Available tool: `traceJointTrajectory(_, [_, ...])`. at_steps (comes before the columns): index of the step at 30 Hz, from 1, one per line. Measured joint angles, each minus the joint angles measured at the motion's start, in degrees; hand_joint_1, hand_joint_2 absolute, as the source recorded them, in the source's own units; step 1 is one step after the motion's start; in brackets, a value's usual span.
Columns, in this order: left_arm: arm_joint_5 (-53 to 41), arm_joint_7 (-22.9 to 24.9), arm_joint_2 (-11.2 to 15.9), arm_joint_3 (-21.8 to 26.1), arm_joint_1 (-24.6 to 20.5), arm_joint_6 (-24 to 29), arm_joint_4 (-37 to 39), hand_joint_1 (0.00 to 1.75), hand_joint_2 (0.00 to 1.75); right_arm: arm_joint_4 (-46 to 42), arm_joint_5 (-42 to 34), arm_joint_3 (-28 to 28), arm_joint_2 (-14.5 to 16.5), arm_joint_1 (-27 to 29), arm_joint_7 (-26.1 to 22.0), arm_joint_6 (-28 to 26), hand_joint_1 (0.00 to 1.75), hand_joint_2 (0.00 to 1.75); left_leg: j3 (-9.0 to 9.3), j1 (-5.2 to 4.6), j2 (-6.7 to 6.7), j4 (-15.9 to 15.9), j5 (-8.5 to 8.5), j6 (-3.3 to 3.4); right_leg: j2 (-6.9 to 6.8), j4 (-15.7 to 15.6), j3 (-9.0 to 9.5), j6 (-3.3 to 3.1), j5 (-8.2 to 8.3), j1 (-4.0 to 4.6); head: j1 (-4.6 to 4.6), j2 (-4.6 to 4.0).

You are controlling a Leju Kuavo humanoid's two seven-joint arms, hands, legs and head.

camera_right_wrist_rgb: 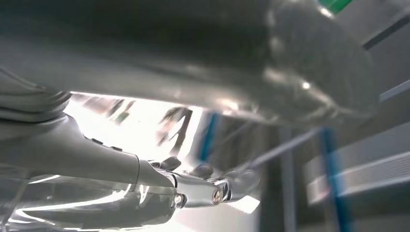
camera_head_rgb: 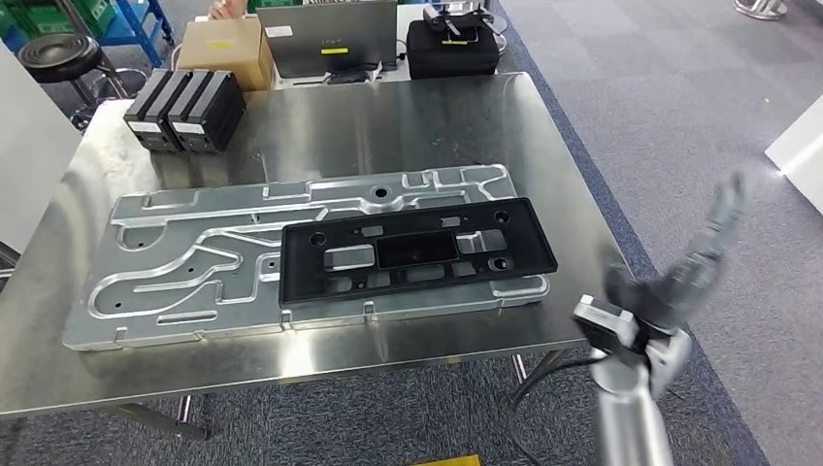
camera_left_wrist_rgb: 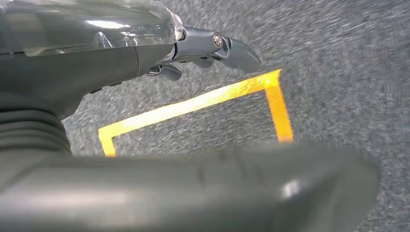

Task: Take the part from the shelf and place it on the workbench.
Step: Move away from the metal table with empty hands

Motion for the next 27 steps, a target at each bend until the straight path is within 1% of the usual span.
traceJointTrajectory(2, [0.0,-0.4,-0.3,0.9,0.5,-0.3,0.0,0.00,0.00,-4.6,-2.6,-6.6,-0.7,7.2,0.0,0.7,0.00,0.00,0.15,-0.13,0.05,-0.2,-0.08,0.93,0.08,0.0,0.17,0.73,-0.19,-0.12,0.00,0.00])
traceJointTrajectory(3, [0.0,-0.5,-0.4,1.2,0.7,-0.4,0.0,0.00,0.00,-6.1,-2.8,-9.7,-0.7,10.4,0.0,1.6,0.00,0.00,0.31,-0.13,0.08,-0.4,-0.07,1.38,0.23,0.4,0.14,1.08,-0.66,-0.26,0.00,0.00])
traceJointTrajectory(4, [0.0,-0.7,-0.6,1.5,0.8,-0.6,0.0,0.00,0.00,-6.8,-2.2,-12.6,-0.4,12.9,-0.1,3.0,0.00,0.00,0.43,-0.12,0.14,-0.5,0.00,1.82,0.43,1.7,-0.37,1.37,-1.67,-0.39,0.01,0.00])
traceJointTrajectory(5, [0.0,-0.7,-0.7,1.8,0.8,-0.7,0.0,0.00,0.00,-7.1,-1.3,-15.5,0.0,14.9,0.0,4.6,0.00,0.00,0.51,-0.11,0.22,-0.7,0.07,2.15,0.67,4.2,-1.46,1.59,-3.21,-0.48,0.01,0.00])
traceJointTrajectory(7, [0.0,-0.8,-1.0,2.4,0.8,-0.7,0.0,0.00,0.00,-5.9,2.0,-21.5,1.4,17.0,0.0,9.0,0.00,0.00,0.37,-0.32,0.40,-0.7,0.08,2.49,1.00,11.6,-5.10,1.81,-6.84,-0.53,0.01,0.00])
traceJointTrajectory(8, [0.0,-0.8,-1.2,2.7,0.8,-0.7,0.0,0.00,0.00,-4.2,4.2,-24.8,2.2,17.3,0.0,11.5,0.00,0.00,0.29,-0.44,0.51,-0.6,0.16,2.56,1.06,14.7,-6.63,1.87,-7.91,-0.54,0.01,0.00])
traceJointTrajectory(9, [0.0,-0.8,-1.5,3.1,0.7,-0.6,0.0,0.00,0.00,-1.8,6.9,-28.2,3.0,17.2,0.0,13.8,0.00,0.00,0.21,-0.54,0.59,-0.6,0.24,2.62,1.08,16.1,-7.28,1.86,-8.04,-0.54,0.01,0.00])
traceJointTrajectory(10, [0.0,-0.7,-1.7,3.5,0.7,-0.5,0.0,0.00,0.00,1.3,9.9,-31.6,3.6,16.7,0.2,15.5,0.00,0.00,0.16,-0.64,0.63,-0.5,0.32,2.66,1.08,15.1,-6.70,1.76,-7.09,-0.55,0.01,0.00])
traceJointTrajectory(11, [0.0,-0.6,-2.0,3.9,0.7,-0.4,0.0,0.00,0.00,5.5,13.5,-35.4,3.9,16.0,0.7,16.6,0.00,0.00,0.14,-0.73,0.64,-0.5,0.42,2.68,1.08,11.9,-4.87,1.56,-5.39,-0.54,0.01,0.00])
traceJointTrajectory(13, [0.0,-0.3,-2.6,4.5,0.7,-0.3,0.0,0.00,0.00,16.1,20.1,-42.6,4.0,13.6,3.3,16.1,0.00,0.00,0.14,-0.96,0.54,-0.4,0.52,2.52,1.03,3.8,-0.47,0.97,-2.30,-0.34,0.01,0.00])
traceJointTrajectory(14, [0.0,-0.2,-2.8,4.8,0.6,-0.3,0.0,0.00,0.00,21.9,22.7,-45.9,3.8,12.5,5.0,15.2,0.00,0.00,0.12,-1.08,0.48,-0.4,0.61,2.33,1.00,1.2,0.88,0.72,-1.46,-0.20,0.00,0.00])
traceJointTrajectory(15, [0.0,-0.1,-3.0,5.0,0.6,-0.3,0.0,0.00,0.00,26.9,24.3,-48.6,3.7,11.7,6.5,14.3,0.00,0.00,0.10,-1.17,0.43,-0.4,0.72,2.09,0.99,0.1,1.36,0.51,-1.16,-0.05,0.00,0.00])
traceJointTrajectory(16, [0.0,0.0,-3.1,5.1,0.6,-0.3,0.0,0.00,0.00,31.4,25.3,-50.9,3.4,11.2,7.5,13.5,0.00,0.00,0.08,-1.25,0.38,-0.5,0.89,1.78,1.01,0.2,1.24,0.32,-0.88,0.05,0.00,0.00])
traceJointTrajectory(17, [0.0,0.0,-3.2,5.2,0.6,-0.3,0.0,0.00,0.00,34.9,25.8,-52.6,3.3,10.8,8.0,13.1,0.00,0.00,-0.04,-1.30,0.38,-0.6,0.98,1.43,1.03,0.1,1.09,-0.01,-0.65,-0.08,0.00,0.00])
traceJointTrajectory(18, [0.0,0.1,-3.3,5.2,0.7,-0.3,0.0,0.00,0.00,37.8,26.3,-54.0,3.2,10.4,8.6,12.7,0.00,0.00,-0.20,-1.29,0.41,-0.4,0.69,1.08,1.04,-0.1,0.89,-0.39,-0.29,-0.23,0.01,0.00])
traceJointTrajectory(19, [0.0,0.2,-3.4,5.3,0.6,-0.3,0.0,0.00,0.00,40.7,27.0,-55.3,3.1,9.8,9.8,12.4,0.00,0.00,-0.57,-1.28,0.44,0.4,-0.35,0.76,1.04,-0.3,0.60,-0.81,0.10,-0.38,0.01,0.00])
traceJointTrajectory(20, [0.0,0.4,-3.5,5.4,0.6,-0.3,0.0,0.00,0.00,43.4,28.0,-56.5,3.0,9.3,11.6,12.1,0.00,0.00,-1.27,-1.26,0.47,2.2,-2.16,0.53,1.03,-0.5,0.25,-1.20,0.51,-0.51,0.00,0.00])
traceJointTrajectory(21, [0.0,0.6,-3.6,5.5,0.5,-0.2,0.0,0.00,0.00,46.3,29.4,-57.5,2.8,8.7,14.4,11.7,0.00,0.00,-2.28,-1.18,0.47,5.2,-4.68,0.41,1.00,-0.5,-0.20,-1.44,0.88,-0.46,0.00,0.00])
traceJointTrajectory(22, [0.0,0.9,-3.6,5.5,0.4,-0.2,0.0,0.00,0.00,49.8,30.9,-58.6,2.5,8.2,17.9,11.3,0.00,0.00,-3.45,-1.18,0.48,9.0,-7.30,0.34,0.99,-0.5,-0.73,-1.61,1.25,-0.39,0.00,0.00])
traceJointTrajectory(23, [0.0,1.1,-3.7,5.6,0.4,-0.2,0.0,0.00,0.00,53.5,32.5,-59.5,2.1,7.8,21.9,11.2,0.00,0.00,-4.37,-1.17,0.48,12.5,-9.33,0.30,0.95,-0.5,-1.30,-1.67,1.65,-0.32,0.00,0.00])
traceJointTrajectory(24, [0.0,1.4,-3.8,5.7,0.5,-0.2,0.0,0.00,0.00,57.4,34.2,-60.3,1.7,7.5,26.2,11.5,0.00,0.00,-4.52,-1.17,0.48,14.6,-10.42,0.28,0.92,-0.5,-1.93,-1.66,2.12,-0.26,0.01,0.00])
traceJointTrajectory(25, [0.0,1.5,-3.8,5.7,0.6,-0.2,0.0,0.00,0.00,61.2,36.1,-60.7,1.4,7.3,30.2,12.3,0.00,0.00,-3.51,-1.17,0.49,14.4,-10.31,0.29,0.90,-0.4,-2.55,-1.61,2.59,-0.23,0.00,0.00])
traceJointTrajectory(26, [0.0,1.6,-3.9,5.7,0.7,-0.2,0.0,0.00,0.00,64.5,38.0,-61.0,1.2,7.1,33.6,13.7,0.00,0.00,-1.33,-1.17,0.49,11.8,-9.26,0.36,0.90,-0.4,-3.14,-1.52,3.06,-0.22,0.00,0.00])
traceJointTrajectory(27, [0.0,1.7,-3.9,5.7,0.7,-0.2,0.0,0.00,0.00,67.3,39.9,-61.0,1.1,7.0,36.3,15.5,0.00,0.00,1.84,-1.18,0.49,7.4,-7.76,0.50,0.93,-0.3,-3.69,-1.38,3.53,-0.22,0.00,0.00])
